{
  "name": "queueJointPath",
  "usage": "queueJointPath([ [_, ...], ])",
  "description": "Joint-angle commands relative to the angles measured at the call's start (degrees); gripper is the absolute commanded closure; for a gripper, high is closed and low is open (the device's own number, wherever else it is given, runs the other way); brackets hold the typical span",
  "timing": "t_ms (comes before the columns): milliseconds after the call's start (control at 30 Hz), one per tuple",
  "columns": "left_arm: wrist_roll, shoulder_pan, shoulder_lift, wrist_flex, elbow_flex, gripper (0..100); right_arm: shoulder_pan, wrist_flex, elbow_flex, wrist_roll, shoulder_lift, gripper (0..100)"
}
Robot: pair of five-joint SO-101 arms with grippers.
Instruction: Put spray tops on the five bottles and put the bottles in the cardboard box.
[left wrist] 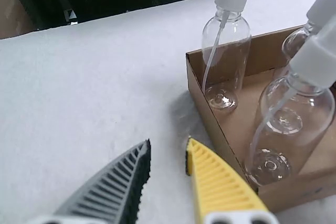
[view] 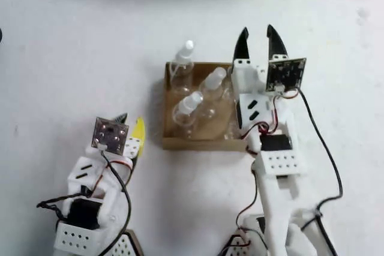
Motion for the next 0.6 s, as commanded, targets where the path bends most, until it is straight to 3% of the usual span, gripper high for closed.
queueJointPath([
  [0, -0.7, 0.8, -0.4, -0.3, 0.0, 90, 5.1, 9.2, -8.3, -2.3, -4.4, 84.4],
  [133, -0.7, 0.8, -0.4, -0.3, 0.0, 90, 10.3, 25.9, -21.7, -7.0, 0.9, 84.4],
  [333, -0.7, 0.8, -0.4, -0.2, 0.0, 90, 16.3, 42.9, -41.8, -6.6, 19.8, 84.7],
  [567, -0.7, 0.8, -0.4, -0.2, 0.0, 90, 17.1, 63.0, -61.2, 9.4, 42.6, 84.7],
])
